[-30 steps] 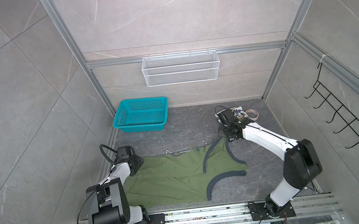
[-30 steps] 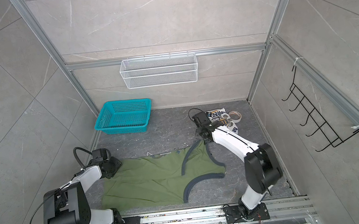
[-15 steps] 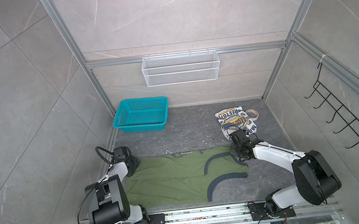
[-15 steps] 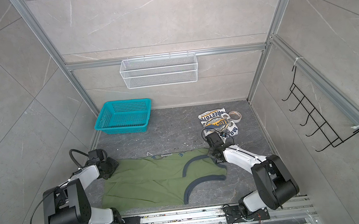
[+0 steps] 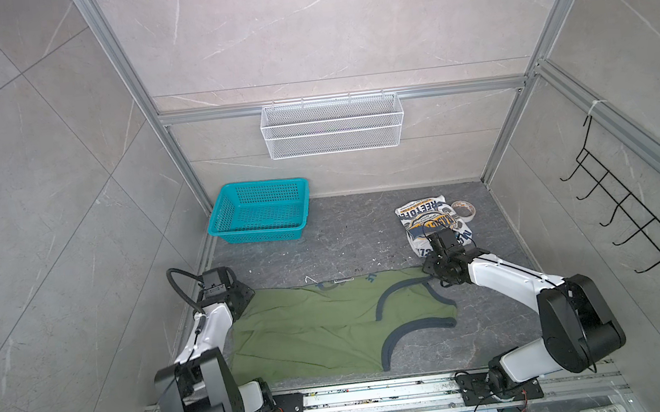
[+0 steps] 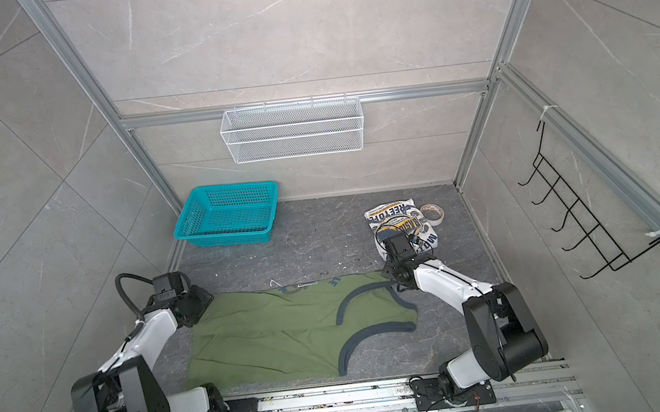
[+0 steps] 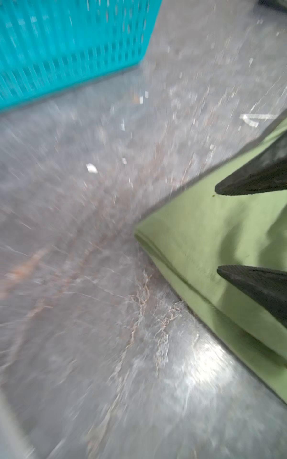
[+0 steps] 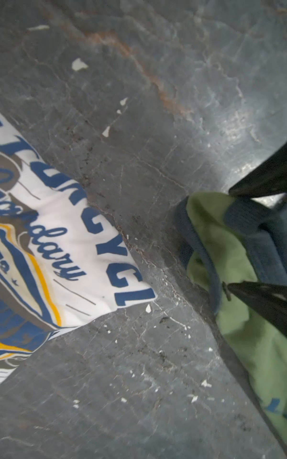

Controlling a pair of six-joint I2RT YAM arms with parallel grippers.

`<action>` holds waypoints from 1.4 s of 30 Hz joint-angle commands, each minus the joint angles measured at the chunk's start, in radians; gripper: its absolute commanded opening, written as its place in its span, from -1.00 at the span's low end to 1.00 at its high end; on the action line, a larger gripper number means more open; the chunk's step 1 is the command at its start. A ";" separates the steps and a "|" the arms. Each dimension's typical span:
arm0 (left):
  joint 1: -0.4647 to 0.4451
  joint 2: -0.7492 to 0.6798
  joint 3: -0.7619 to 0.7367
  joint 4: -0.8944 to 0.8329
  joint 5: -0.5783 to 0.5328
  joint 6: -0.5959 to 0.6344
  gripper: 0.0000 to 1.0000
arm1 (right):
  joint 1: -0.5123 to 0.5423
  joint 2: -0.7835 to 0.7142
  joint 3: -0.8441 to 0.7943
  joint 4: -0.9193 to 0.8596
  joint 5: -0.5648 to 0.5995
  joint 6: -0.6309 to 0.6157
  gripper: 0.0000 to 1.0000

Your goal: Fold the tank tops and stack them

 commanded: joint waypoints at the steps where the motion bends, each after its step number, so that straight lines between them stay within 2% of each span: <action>1: -0.023 -0.098 0.031 -0.090 -0.057 0.025 0.01 | 0.012 -0.078 0.031 -0.090 -0.016 -0.021 0.33; 4: -0.067 -0.093 0.052 -0.119 0.003 0.035 0.00 | 0.096 -0.111 0.039 -0.108 -0.036 -0.041 0.37; 9: -0.248 0.030 0.094 -0.147 0.035 0.056 0.00 | 0.291 -0.071 0.061 -0.112 -0.045 -0.023 0.37; 12: -0.293 0.119 0.085 -0.103 0.047 0.063 0.00 | 0.332 0.006 0.062 -0.047 -0.132 -0.013 0.37; 14: -0.293 0.174 0.070 -0.056 0.051 0.062 0.00 | 0.331 0.060 0.062 0.001 -0.184 -0.012 0.36; 18: -0.273 0.246 0.065 -0.005 0.017 0.070 0.00 | 0.324 0.163 0.108 -0.010 -0.164 -0.012 0.36; 22: -0.212 0.301 0.043 0.059 0.055 0.057 0.01 | 0.246 0.272 0.140 -0.024 -0.181 -0.015 0.33; 27: -0.174 0.337 0.042 0.118 0.070 0.059 0.04 | 0.162 0.401 0.235 -0.066 -0.136 -0.068 0.32; 31: -0.167 0.395 0.118 0.144 0.156 0.078 0.06 | 0.097 0.458 0.300 -0.049 -0.142 -0.101 0.30; 36: -0.167 0.433 0.238 0.113 0.203 0.100 0.08 | 0.084 0.463 0.405 -0.084 -0.115 -0.165 0.31; 38: -0.169 0.394 0.255 0.076 0.190 0.100 0.08 | 0.083 0.424 0.427 -0.111 -0.114 -0.193 0.34; 40: -0.179 0.268 0.197 0.063 0.089 0.071 0.07 | 0.084 0.352 0.419 -0.128 -0.132 -0.219 0.37; 42: -0.183 0.081 0.121 0.026 -0.013 0.047 0.08 | 0.090 0.258 0.388 -0.149 -0.156 -0.240 0.38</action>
